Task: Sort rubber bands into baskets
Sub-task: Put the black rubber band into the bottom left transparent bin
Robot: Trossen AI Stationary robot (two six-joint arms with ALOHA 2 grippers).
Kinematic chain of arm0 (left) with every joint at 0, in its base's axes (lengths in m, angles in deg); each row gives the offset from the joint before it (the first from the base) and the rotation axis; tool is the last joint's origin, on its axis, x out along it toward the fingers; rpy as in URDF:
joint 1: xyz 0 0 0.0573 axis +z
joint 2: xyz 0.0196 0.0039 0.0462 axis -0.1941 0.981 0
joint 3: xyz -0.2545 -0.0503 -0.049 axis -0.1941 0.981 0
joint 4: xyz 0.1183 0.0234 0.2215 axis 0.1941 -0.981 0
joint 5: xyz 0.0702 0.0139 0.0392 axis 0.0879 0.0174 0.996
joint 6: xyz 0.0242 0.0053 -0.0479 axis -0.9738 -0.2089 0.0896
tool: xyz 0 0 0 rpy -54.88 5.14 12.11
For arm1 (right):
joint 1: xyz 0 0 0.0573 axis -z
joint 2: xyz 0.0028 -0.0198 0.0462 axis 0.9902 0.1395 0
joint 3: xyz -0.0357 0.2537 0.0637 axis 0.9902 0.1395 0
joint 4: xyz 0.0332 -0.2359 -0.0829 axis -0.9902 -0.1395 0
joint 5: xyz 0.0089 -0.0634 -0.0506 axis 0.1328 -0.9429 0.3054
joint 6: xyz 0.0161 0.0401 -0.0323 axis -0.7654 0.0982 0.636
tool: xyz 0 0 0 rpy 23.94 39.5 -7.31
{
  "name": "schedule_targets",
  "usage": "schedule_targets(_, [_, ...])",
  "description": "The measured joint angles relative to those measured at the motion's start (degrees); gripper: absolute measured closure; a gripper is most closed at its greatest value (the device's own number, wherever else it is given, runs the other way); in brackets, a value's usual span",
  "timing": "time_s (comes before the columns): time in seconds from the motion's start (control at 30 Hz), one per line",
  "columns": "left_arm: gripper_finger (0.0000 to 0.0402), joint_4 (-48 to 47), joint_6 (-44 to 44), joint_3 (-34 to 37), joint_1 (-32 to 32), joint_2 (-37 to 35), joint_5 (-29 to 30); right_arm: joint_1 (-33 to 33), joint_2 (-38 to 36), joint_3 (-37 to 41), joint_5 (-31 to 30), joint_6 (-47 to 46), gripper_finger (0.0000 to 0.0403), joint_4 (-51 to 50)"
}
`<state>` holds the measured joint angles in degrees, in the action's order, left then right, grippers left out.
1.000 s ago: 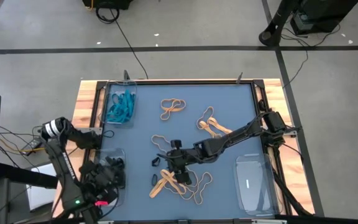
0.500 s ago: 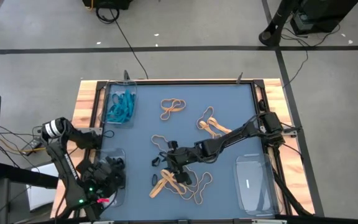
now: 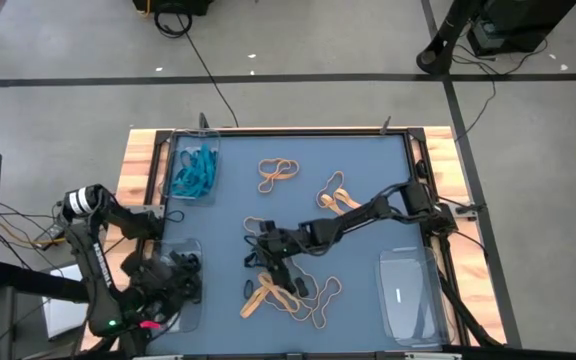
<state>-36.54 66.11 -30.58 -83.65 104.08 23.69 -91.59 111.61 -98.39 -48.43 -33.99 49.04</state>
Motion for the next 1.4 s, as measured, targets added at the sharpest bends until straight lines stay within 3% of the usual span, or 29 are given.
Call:
schedule_targets(0.13, [0.0170,2.39,-0.84,0.00,0.99,0.00,9.11,0.68,0.07,0.00,4.16,-0.83,0.0205,-0.40])
schedule_targets(0.37, [0.0173,4.20,-1.02,-0.02,4.22,0.00,19.36,1.41,1.97,-0.20,4.83,-1.10,0.0202,0.21])
schedule_targets(0.67, [0.0173,4.37,-1.02,-0.04,9.25,0.00,23.39,1.90,5.53,-2.71,5.05,-1.55,0.0213,0.26])
schedule_targets(0.8, [0.0172,5.13,-1.02,-0.04,11.44,0.00,23.87,1.94,5.27,-2.71,4.58,-2.14,0.0253,-0.16])
schedule_targets(0.93, [0.0172,7.54,-1.91,-0.04,13.49,0.00,26.20,1.96,5.18,-2.71,4.17,-2.98,0.0336,-0.38])
schedule_targets(1.03, [0.0172,12.91,-9.68,-0.04,14.87,0.00,29.70,1.96,5.16,-2.71,4.19,-4.61,0.0387,-0.36])
schedule_targets(1.2, [0.0172,22.34,-24.82,-0.04,17.24,0.00,33.41,1.56,4.70,-2.63,1.38,-7.30,0.0372,-0.79])
schedule_targets(1.4, [0.0172,31.02,-39.00,-0.04,19.87,0.00,34.06,0.20,1.74,-2.50,1.29,-6.81,0.0390,-1.90])
